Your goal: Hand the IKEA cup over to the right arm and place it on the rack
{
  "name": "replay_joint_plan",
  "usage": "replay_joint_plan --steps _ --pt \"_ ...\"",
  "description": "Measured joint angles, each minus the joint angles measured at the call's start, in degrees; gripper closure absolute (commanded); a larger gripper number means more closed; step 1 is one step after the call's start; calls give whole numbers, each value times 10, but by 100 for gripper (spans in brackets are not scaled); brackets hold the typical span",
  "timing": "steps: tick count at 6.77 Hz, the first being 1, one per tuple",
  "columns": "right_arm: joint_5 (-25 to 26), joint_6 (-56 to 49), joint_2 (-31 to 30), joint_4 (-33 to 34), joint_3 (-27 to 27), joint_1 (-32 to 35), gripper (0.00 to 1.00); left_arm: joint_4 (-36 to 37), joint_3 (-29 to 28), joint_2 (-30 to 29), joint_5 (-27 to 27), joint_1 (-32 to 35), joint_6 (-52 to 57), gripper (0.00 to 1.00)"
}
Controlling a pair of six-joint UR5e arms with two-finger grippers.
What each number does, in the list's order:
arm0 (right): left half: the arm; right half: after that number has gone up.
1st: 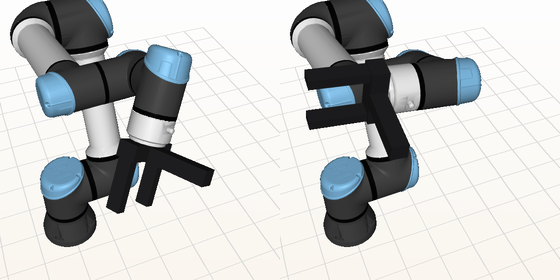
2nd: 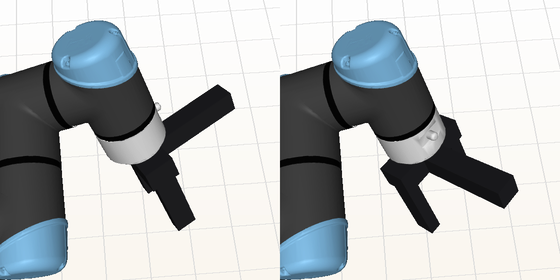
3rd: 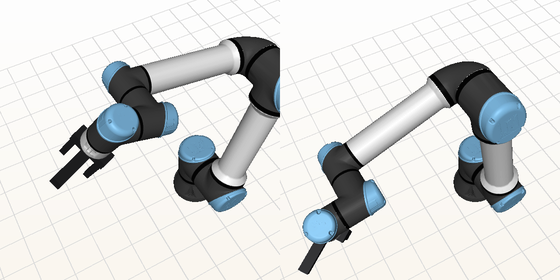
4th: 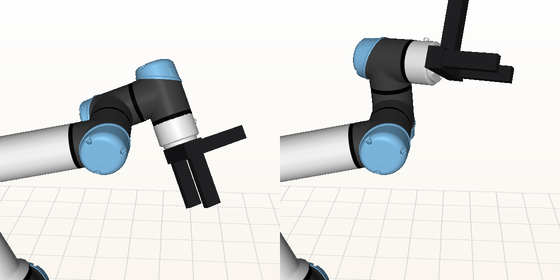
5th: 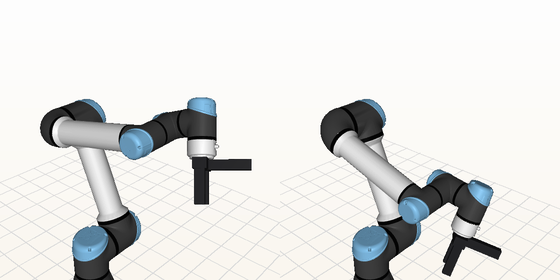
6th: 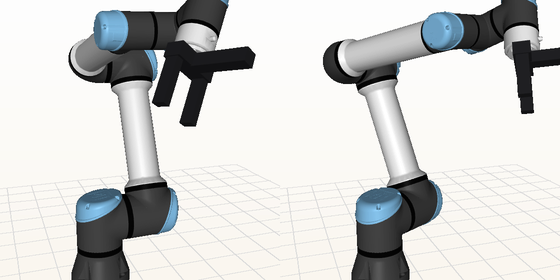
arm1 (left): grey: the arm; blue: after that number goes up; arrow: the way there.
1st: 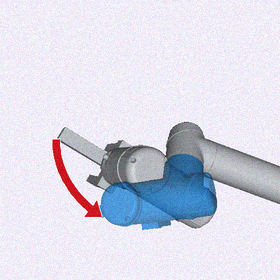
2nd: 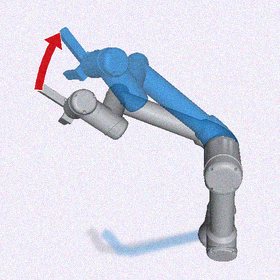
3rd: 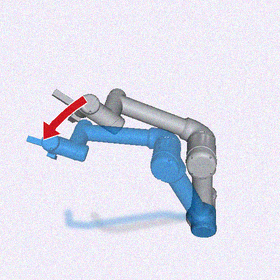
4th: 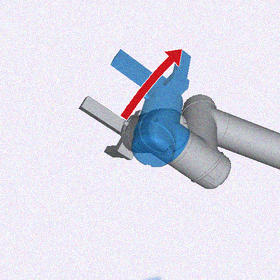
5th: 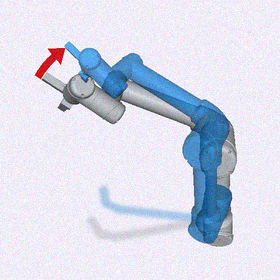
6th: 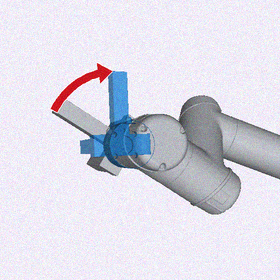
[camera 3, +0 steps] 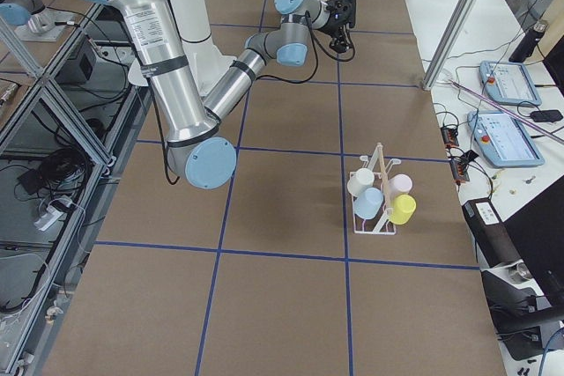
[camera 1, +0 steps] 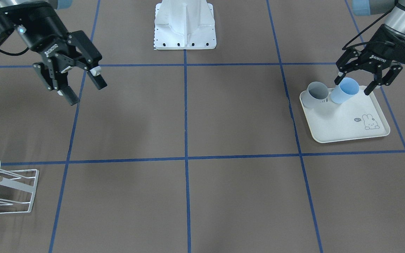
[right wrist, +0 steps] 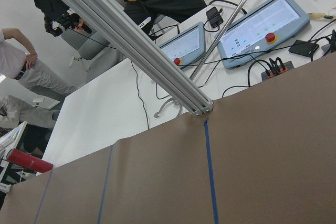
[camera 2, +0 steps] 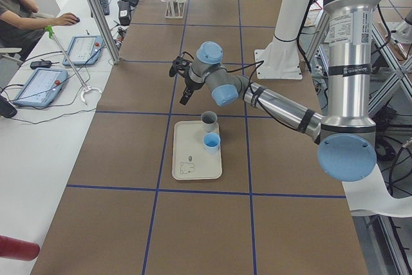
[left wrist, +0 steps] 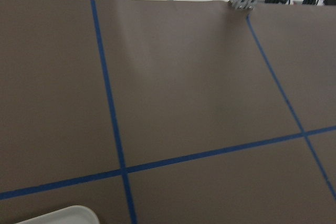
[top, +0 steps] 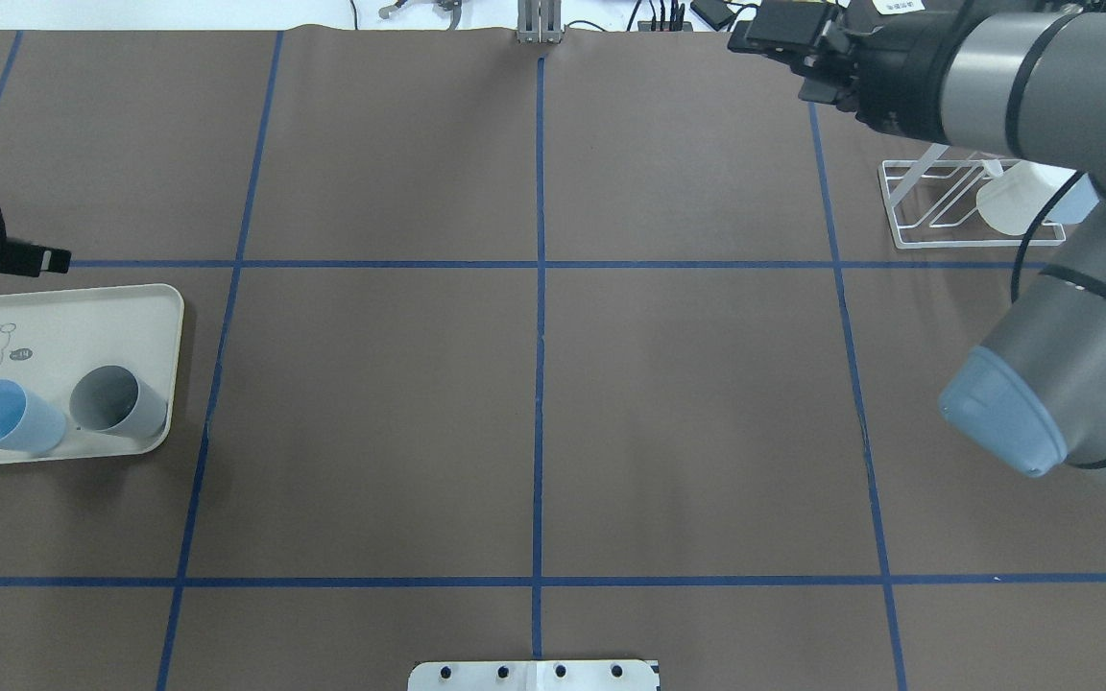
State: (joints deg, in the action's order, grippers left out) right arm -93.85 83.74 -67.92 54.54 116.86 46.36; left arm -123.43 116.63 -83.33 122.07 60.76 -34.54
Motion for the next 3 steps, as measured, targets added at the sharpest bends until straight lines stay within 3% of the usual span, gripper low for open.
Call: replay_joint_plan --steps 2,3 --pt "60 24 19 -4 -5 -51 0 0 -27 51 5 1 86 1" --pt "70 27 23 -5 -7 -60 0 -1 -51 57 8 1 112 15"
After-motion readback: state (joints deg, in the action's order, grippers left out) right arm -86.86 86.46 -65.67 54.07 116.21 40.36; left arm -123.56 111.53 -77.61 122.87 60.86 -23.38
